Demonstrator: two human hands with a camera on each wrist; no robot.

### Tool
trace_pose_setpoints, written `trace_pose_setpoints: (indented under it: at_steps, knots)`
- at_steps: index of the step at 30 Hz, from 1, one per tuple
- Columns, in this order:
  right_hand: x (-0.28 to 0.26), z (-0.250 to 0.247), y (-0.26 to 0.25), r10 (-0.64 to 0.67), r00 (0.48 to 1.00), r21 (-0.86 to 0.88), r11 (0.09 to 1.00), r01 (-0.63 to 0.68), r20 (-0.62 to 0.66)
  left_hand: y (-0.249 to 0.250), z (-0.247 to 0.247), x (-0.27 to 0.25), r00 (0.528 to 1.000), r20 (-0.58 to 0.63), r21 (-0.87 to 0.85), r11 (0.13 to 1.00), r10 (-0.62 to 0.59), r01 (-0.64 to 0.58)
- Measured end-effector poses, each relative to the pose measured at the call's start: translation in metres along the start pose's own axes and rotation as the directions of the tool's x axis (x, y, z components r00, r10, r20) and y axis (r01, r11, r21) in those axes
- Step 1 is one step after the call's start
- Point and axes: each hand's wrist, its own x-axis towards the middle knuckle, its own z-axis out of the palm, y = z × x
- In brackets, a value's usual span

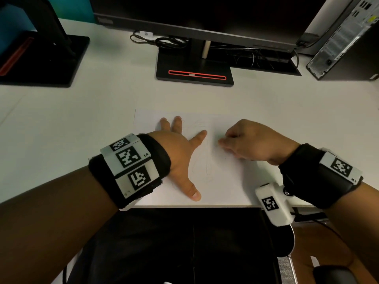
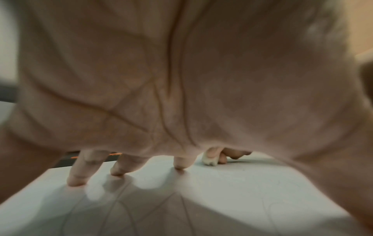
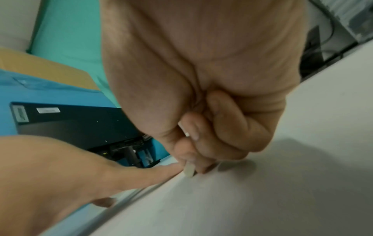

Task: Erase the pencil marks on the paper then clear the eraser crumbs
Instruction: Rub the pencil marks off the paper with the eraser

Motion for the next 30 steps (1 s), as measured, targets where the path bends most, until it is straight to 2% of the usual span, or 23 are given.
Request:
trace_pose_setpoints:
  at_steps: [2,4,6,9,11,13,15,19,20,24,28,30]
  knots:
    - [0.0,0.0,0.0,-0.01,0.999,-0.036,0.999,0.009,-0.051,-0.001,0.001,0.0,1.0,0.001,-0.004,1.0,-0.002,0.002]
    - [-0.003,0.007,-0.004,-0.07,0.997,-0.071,0.995,0.071,0.015,-0.001,0.001,0.0,1.0,0.0,-0.005,1.0,-0.001,0.001]
    - [-0.006,0.009,-0.004,-0.076,0.994,-0.066,0.995,0.081,0.083,-0.001,0.001,0.002,1.0,0.0,-0.002,1.0,0.001,-0.001]
    - [0.001,0.0,0.003,-0.003,1.0,-0.001,1.0,0.003,-0.011,-0.001,0.0,0.001,1.0,0.005,0.001,1.0,0.003,-0.003]
    - [0.001,0.0,0.002,-0.017,0.999,-0.023,1.0,0.016,-0.049,-0.001,0.0,0.001,1.0,0.003,0.0,1.0,0.0,0.0]
    - [-0.003,0.007,-0.004,-0.083,0.996,-0.061,0.995,0.085,0.027,-0.001,0.001,0.001,1.0,0.003,-0.001,1.0,-0.004,0.004]
    - [-0.005,0.01,-0.006,-0.088,0.993,-0.063,0.994,0.093,0.078,-0.002,0.002,0.002,1.0,0.003,0.001,1.0,-0.001,0.001]
    - [0.006,-0.001,0.003,0.001,0.995,-0.02,1.0,-0.003,-0.102,-0.002,0.001,0.001,1.0,0.004,-0.003,1.0,0.008,-0.008]
    - [0.005,0.001,0.002,-0.013,0.995,-0.023,1.0,0.01,-0.1,-0.002,0.001,0.0,1.0,0.006,-0.006,1.0,0.007,-0.007]
    - [0.001,0.011,-0.005,-0.059,0.997,-0.039,0.997,0.06,0.041,-0.002,0.0,0.001,1.0,0.011,-0.009,1.0,0.008,-0.008]
    - [0.011,0.0,0.003,0.022,0.996,0.041,0.999,-0.019,-0.09,-0.001,0.001,0.0,1.0,0.004,-0.007,1.0,0.007,-0.007]
    - [0.008,0.005,-0.003,-0.013,0.998,0.003,1.0,0.013,-0.054,-0.001,0.001,-0.001,1.0,0.006,-0.014,1.0,0.0,0.0]
